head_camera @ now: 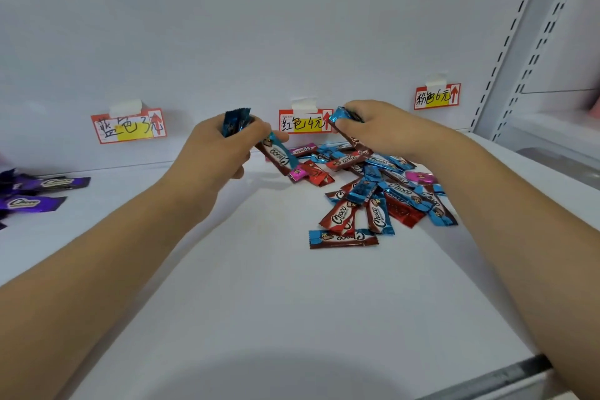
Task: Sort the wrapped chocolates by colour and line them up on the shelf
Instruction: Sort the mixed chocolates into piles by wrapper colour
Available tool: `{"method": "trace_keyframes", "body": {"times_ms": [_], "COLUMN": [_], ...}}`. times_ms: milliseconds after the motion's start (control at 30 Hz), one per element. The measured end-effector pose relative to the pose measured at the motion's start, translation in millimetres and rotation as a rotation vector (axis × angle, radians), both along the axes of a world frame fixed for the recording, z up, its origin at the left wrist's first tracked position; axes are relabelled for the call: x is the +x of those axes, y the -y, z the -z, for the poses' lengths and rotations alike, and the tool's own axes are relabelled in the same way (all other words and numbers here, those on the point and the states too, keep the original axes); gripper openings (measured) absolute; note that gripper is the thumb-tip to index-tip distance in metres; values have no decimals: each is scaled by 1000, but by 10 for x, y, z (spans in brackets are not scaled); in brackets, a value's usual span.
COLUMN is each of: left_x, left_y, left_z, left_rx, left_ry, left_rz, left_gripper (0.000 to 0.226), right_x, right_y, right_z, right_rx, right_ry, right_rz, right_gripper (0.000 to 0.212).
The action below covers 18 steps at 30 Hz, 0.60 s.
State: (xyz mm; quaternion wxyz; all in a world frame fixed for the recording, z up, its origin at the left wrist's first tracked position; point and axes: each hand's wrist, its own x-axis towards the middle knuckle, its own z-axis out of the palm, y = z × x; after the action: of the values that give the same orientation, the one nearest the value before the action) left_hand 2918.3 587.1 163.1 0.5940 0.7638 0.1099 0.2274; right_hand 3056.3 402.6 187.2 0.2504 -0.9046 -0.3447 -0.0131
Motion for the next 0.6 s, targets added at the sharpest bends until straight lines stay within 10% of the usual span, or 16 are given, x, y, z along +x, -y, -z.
{"method": "trace_keyframes", "body": {"times_ms": [200, 333, 600], "left_x": [61, 79, 93], "left_y": [-62, -48, -18], "left_z": [48, 87, 196], "left_rx": [-199, -139, -105], "left_ry": [-42, -78, -138], "left_rz": [-38, -47, 25], "left_gripper": [15, 23, 20], "right_x": [12, 128, 142], "right_y": [-49, -102, -107], "right_z": [57, 189, 222], "right_rx": [226, 97, -238], "right_ry": [-223, -34, 50], "right_rz": [-16, 61, 159], "right_gripper": [20, 20, 70]}}
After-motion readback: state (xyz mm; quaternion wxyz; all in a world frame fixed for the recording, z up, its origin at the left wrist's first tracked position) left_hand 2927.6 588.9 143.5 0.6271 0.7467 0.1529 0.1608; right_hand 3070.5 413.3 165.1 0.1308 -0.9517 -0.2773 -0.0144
